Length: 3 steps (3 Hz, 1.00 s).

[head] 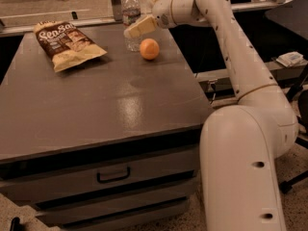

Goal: Knock water bottle over

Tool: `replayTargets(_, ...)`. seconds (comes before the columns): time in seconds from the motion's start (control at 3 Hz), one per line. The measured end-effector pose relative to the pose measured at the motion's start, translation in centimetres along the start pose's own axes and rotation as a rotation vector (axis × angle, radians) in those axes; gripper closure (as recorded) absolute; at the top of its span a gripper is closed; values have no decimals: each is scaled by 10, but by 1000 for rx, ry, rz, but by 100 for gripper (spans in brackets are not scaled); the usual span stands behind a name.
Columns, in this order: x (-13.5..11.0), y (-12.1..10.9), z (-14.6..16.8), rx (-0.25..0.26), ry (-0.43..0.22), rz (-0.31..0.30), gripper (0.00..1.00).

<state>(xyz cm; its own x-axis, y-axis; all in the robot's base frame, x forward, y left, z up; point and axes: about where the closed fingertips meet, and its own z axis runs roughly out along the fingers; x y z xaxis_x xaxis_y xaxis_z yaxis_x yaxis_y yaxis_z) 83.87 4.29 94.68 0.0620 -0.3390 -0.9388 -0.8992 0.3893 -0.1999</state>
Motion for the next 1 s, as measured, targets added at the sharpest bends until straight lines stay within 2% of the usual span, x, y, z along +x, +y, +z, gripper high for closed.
replayTargets(0.33,4,0,13,-19,-33,22,15)
replayTargets(0.67,8,-2,14,-23,-46,32,36)
replayTargets(1.0,3,11,10,-57,-10,-40,62)
